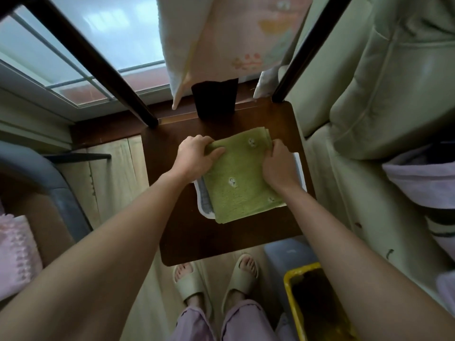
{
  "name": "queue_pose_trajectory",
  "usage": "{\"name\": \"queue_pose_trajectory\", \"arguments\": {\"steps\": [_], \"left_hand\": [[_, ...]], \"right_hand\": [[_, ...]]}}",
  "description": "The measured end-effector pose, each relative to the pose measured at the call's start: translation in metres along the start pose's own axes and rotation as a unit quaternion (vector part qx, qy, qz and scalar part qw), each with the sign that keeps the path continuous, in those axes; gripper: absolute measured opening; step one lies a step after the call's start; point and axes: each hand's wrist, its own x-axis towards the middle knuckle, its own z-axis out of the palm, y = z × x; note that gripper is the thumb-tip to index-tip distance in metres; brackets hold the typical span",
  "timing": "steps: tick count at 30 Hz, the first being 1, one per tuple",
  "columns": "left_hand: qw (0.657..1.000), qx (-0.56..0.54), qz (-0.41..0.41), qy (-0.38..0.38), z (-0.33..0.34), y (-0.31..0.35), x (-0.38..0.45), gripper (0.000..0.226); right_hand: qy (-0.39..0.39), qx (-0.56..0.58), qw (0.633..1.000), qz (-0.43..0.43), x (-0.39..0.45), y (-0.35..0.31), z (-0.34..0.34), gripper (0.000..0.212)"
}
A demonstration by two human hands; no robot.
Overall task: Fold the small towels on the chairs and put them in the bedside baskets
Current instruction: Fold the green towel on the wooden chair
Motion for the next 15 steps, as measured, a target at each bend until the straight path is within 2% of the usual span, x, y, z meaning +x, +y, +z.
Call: {"name": "queue_pose_trajectory", "arguments": {"steps": [3, 5, 6, 9, 11, 13, 15], "left_hand": [[0.998, -0.038, 0.014, -0.047, -0.001, -0.007, 0.01, 0.026], [0.99, -0.122, 0.008, -0.07, -0.001, -0.009, 0.011, 0.026], [0.989, -0.131, 0.018, -0.068, -0.001, -0.01, 0.01, 0.028], [0.997, 0.015, 0.08, -0.016, 0.002, -0.024, 0.007, 0.045], [0.993, 0.091, 0.081, 0.007, 0.003, -0.031, 0.006, 0.054], [0.991, 0.12, 0.063, 0.013, 0.005, -0.032, 0.005, 0.057], [0.986, 0.157, 0.051, 0.018, 0.009, -0.028, 0.004, 0.057]], "right_hand": [[0.033, -0.057, 0.997, -0.032, 0.003, 0.013, 0.019, 0.022], [0.042, -0.035, 0.998, -0.041, 0.005, 0.021, 0.029, 0.029], [0.04, -0.032, 0.997, -0.05, 0.005, 0.025, 0.031, 0.034], [0.03, -0.148, 0.978, -0.147, 0.003, 0.039, 0.031, 0.051], [0.042, -0.198, 0.961, -0.191, 0.002, 0.043, 0.031, 0.059], [0.053, -0.205, 0.956, -0.205, 0.003, 0.045, 0.032, 0.065], [0.062, -0.165, 0.964, -0.198, 0.002, 0.042, 0.031, 0.06]]}}
